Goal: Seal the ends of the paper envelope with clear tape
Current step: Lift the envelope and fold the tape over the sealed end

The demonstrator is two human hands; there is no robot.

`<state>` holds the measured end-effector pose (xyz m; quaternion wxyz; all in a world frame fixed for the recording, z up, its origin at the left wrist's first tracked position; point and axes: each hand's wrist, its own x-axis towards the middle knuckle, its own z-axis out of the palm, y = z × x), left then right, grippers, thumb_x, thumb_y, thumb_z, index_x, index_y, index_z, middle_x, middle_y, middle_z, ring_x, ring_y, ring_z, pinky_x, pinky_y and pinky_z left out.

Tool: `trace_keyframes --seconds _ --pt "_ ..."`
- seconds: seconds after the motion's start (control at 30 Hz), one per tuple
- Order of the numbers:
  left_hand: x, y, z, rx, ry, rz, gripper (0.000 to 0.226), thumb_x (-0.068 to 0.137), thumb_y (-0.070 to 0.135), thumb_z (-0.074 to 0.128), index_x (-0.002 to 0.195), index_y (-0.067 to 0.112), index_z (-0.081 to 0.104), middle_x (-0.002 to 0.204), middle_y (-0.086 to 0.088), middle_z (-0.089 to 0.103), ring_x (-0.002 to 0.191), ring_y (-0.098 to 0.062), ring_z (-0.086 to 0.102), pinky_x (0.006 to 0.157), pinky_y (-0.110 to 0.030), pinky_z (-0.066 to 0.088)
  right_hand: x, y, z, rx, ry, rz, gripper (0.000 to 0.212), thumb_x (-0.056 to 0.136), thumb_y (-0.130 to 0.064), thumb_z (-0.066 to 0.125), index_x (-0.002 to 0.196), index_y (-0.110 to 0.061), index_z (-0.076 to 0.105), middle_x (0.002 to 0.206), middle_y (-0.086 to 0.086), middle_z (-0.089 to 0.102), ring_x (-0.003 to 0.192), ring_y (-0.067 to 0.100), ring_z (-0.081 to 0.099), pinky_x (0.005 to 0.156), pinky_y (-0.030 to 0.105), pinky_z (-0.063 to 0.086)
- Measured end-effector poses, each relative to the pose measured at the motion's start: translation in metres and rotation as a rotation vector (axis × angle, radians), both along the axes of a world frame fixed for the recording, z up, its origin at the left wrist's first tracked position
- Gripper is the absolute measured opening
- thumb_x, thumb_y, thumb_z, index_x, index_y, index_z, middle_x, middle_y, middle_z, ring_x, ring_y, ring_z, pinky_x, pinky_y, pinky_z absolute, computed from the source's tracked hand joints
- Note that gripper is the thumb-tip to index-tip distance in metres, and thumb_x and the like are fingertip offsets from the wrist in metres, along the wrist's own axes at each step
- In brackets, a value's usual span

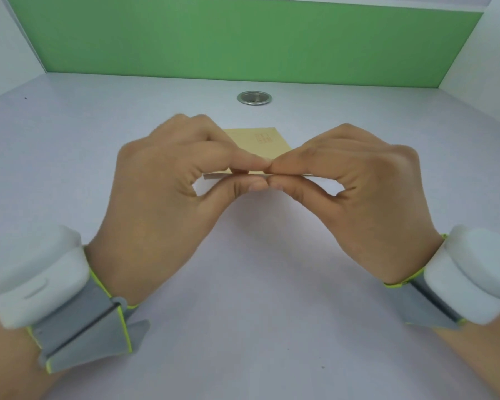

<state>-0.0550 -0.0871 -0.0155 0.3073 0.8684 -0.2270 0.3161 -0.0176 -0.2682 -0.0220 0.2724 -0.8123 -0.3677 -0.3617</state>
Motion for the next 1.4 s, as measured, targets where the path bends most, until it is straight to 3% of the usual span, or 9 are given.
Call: trace_keyframes --seconds 0.13,0.3,0.4,0.57,0.8,0.93,1.17,1.4 --pt "0.002 0.001 0.000 -0.058 0.020 -0.033 0.003 0.078 0.007 0.071 0.081 0.006 0.072 0.081 0.026 0.050 0.080 0.026 0.045 0.074 0.005 0.031 0.002 -0.001 -0.001 -0.017 0.076 0.046 0.020 0.082 -0.035 0.065 0.094 -0.023 0.074 0.086 -0.012 0.074 0.080 0.016 0.065 0.072 0.025 0.048" --pt "0.005 0.003 -0.003 -0.089 0.030 -0.014 0.003 0.080 0.013 0.070 0.083 0.014 0.072 0.080 0.024 0.054 0.079 0.020 0.050 0.071 0.003 0.034 0.003 -0.003 -0.002 -0.007 0.122 0.049 0.021 0.084 -0.033 0.062 0.098 -0.022 0.074 0.088 -0.011 0.074 0.080 0.015 0.065 0.071 0.027 0.048" --pt "0.005 0.005 -0.003 -0.084 0.008 0.044 0.008 0.080 0.027 0.070 0.087 0.028 0.070 0.083 0.015 0.060 0.075 0.005 0.055 0.069 -0.005 0.036 0.004 -0.005 -0.001 0.010 0.134 0.038 0.020 0.083 -0.033 0.064 0.097 -0.022 0.074 0.085 -0.013 0.071 0.076 0.011 0.064 0.069 0.025 0.048" --pt "0.005 0.006 -0.003 -0.113 0.029 0.038 0.010 0.078 0.029 0.070 0.088 0.033 0.069 0.085 0.011 0.063 0.074 -0.003 0.056 0.064 -0.019 0.042 0.004 -0.008 0.000 0.007 0.096 0.002 0.015 0.081 -0.028 0.068 0.093 -0.022 0.075 0.079 -0.009 0.073 0.069 0.016 0.067 0.062 0.030 0.048" --pt "0.005 0.006 -0.002 -0.098 0.052 0.037 0.016 0.076 0.027 0.071 0.089 0.036 0.066 0.082 0.016 0.059 0.073 0.005 0.052 0.064 -0.015 0.041 0.004 -0.011 0.001 0.013 0.130 -0.064 0.015 0.080 -0.034 0.067 0.090 -0.026 0.075 0.073 -0.002 0.074 0.064 0.019 0.066 0.061 0.036 0.048" --pt "0.006 0.007 -0.003 -0.094 0.073 0.032 0.020 0.075 0.026 0.070 0.091 0.037 0.065 0.078 0.019 0.055 0.071 0.009 0.050 0.065 -0.007 0.038 0.006 -0.013 0.001 0.024 0.178 -0.086 0.016 0.082 -0.036 0.065 0.092 -0.028 0.075 0.079 -0.006 0.076 0.062 0.015 0.065 0.064 0.022 0.045" --pt "0.008 0.009 -0.004 -0.098 0.125 0.026 0.024 0.074 0.024 0.069 0.091 0.039 0.065 0.077 0.021 0.056 0.071 0.008 0.052 0.066 -0.006 0.039 0.009 -0.015 -0.001 0.010 0.214 -0.066 0.015 0.084 -0.027 0.065 0.095 -0.026 0.075 0.088 -0.010 0.075 0.071 0.005 0.058 0.064 0.001 0.037" --pt "0.009 0.011 -0.003 -0.077 0.199 -0.004 0.028 0.073 0.020 0.067 0.089 0.043 0.065 0.070 0.022 0.059 0.072 0.007 0.055 0.071 -0.001 0.035 0.008 -0.018 0.000 -0.031 0.235 -0.029 0.014 0.083 -0.025 0.065 0.091 -0.022 0.076 0.078 -0.008 0.076 0.049 -0.019 0.043 0.058 -0.003 0.031"
